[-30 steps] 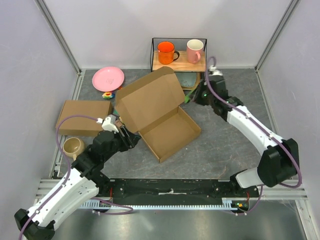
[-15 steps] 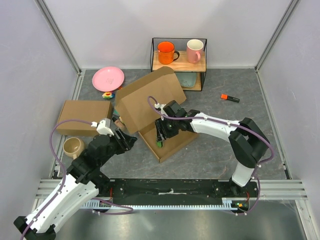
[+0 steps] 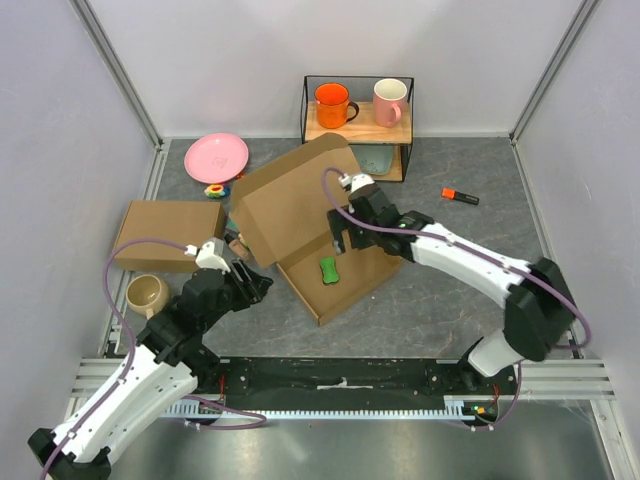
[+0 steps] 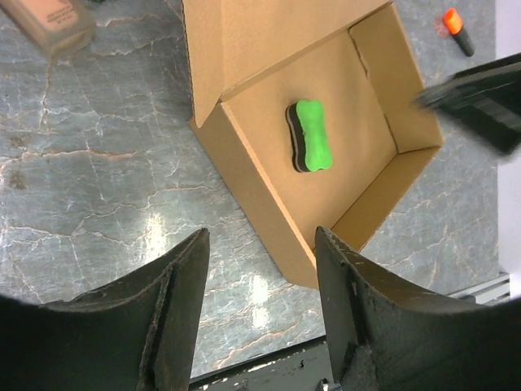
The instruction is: Fold the paper box
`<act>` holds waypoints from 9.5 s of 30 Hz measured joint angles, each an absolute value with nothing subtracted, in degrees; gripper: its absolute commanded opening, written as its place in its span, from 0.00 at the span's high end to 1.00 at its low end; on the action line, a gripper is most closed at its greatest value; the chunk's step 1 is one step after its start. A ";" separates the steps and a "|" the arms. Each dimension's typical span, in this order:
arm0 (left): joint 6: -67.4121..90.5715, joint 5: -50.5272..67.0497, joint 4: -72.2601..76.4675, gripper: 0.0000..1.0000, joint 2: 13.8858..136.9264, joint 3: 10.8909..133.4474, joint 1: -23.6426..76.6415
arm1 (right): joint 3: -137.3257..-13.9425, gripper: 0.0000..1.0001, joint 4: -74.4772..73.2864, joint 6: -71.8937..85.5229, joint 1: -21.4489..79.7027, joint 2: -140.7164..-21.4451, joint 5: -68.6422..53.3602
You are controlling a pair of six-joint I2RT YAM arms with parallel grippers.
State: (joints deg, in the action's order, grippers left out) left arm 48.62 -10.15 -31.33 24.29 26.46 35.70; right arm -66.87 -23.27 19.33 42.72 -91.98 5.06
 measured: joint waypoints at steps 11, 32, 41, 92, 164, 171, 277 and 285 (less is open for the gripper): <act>51.20 -5.19 -23.55 0.40 27.16 19.00 35.70 | -56.25 0.02 -11.88 15.11 33.69 -86.70 19.27; 51.31 -4.69 -10.94 0.40 51.29 21.98 35.75 | -52.42 0.53 -2.42 18.26 32.38 -98.02 21.28; 47.42 -5.85 -9.08 0.32 59.83 29.47 35.77 | -44.38 0.62 -1.78 25.67 32.40 -91.29 21.78; 22.70 1.37 -17.82 0.25 66.89 62.89 16.69 | -49.56 0.02 -19.25 27.70 39.97 -58.70 29.98; 5.45 17.56 18.50 0.97 77.67 43.42 16.16 | -47.33 0.02 4.99 22.57 22.81 -75.57 24.32; 4.99 17.41 18.61 0.98 78.91 43.42 16.16 | -46.63 0.02 13.37 22.20 19.79 -78.32 15.70; 5.02 -29.39 47.22 0.98 72.55 22.85 42.89 | -65.30 0.42 -33.71 15.20 30.85 -81.25 15.66; 4.97 -29.41 47.03 0.98 72.34 22.85 43.18 | -62.61 0.64 -30.44 15.46 30.89 -80.75 16.51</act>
